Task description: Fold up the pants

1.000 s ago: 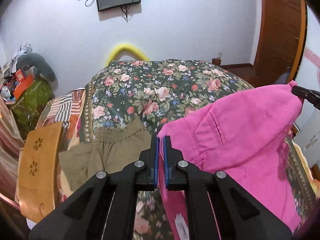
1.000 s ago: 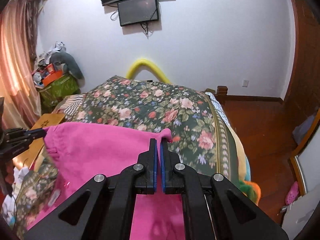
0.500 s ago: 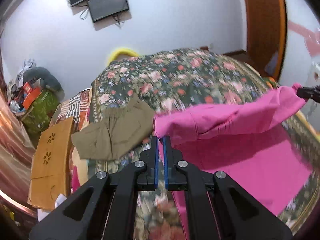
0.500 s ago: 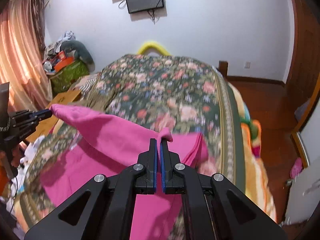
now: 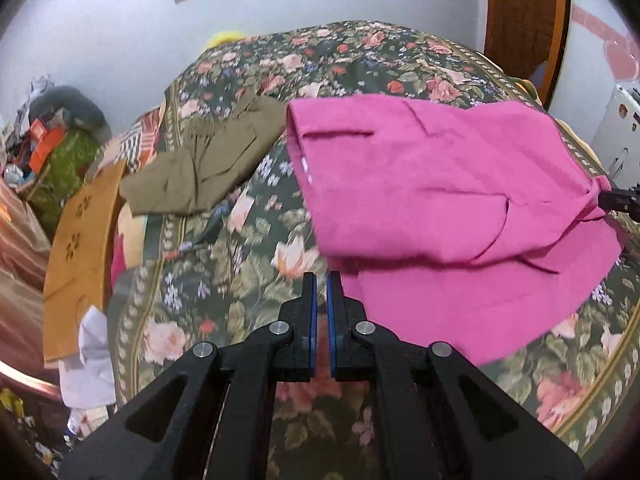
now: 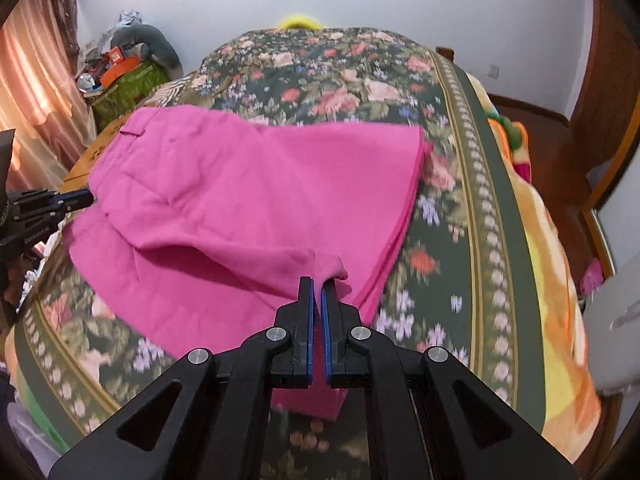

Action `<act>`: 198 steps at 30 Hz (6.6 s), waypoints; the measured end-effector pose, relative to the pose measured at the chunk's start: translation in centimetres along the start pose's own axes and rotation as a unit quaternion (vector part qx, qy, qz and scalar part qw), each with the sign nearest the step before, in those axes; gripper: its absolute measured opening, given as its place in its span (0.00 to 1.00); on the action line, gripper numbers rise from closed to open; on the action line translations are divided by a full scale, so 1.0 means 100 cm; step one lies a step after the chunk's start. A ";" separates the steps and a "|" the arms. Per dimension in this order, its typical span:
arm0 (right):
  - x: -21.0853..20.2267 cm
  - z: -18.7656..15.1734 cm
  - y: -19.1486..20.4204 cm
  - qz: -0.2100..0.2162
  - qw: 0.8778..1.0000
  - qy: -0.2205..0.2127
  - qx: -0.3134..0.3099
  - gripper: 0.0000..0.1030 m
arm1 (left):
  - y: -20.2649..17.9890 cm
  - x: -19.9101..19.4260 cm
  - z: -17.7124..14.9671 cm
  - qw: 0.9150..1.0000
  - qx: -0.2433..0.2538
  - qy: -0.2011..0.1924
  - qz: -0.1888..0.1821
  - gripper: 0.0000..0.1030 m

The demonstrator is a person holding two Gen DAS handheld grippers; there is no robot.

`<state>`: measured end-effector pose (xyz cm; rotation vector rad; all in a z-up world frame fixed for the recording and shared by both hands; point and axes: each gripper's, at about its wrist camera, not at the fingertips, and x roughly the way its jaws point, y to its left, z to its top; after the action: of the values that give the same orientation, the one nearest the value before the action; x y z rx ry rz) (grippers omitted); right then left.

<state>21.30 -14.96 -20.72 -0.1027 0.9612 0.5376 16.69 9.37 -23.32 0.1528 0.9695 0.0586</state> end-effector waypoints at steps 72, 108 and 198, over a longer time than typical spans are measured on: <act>-0.023 0.003 0.059 0.029 0.994 -0.032 -0.100 0.04 | -0.092 -0.028 0.017 0.986 0.159 -0.033 -0.031 0.15; -0.029 0.002 0.060 0.085 0.996 -0.016 -0.008 0.31 | -0.017 -0.040 0.030 0.987 -0.043 0.017 -0.151 0.40; 0.087 0.118 0.035 0.086 0.995 0.046 -0.033 0.46 | -0.016 0.067 0.106 0.993 -0.034 0.047 -0.099 0.12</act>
<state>32.41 -4.82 -20.35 -0.1058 1.0486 0.7282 29.23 7.47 -23.14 -0.0090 1.0713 -0.0841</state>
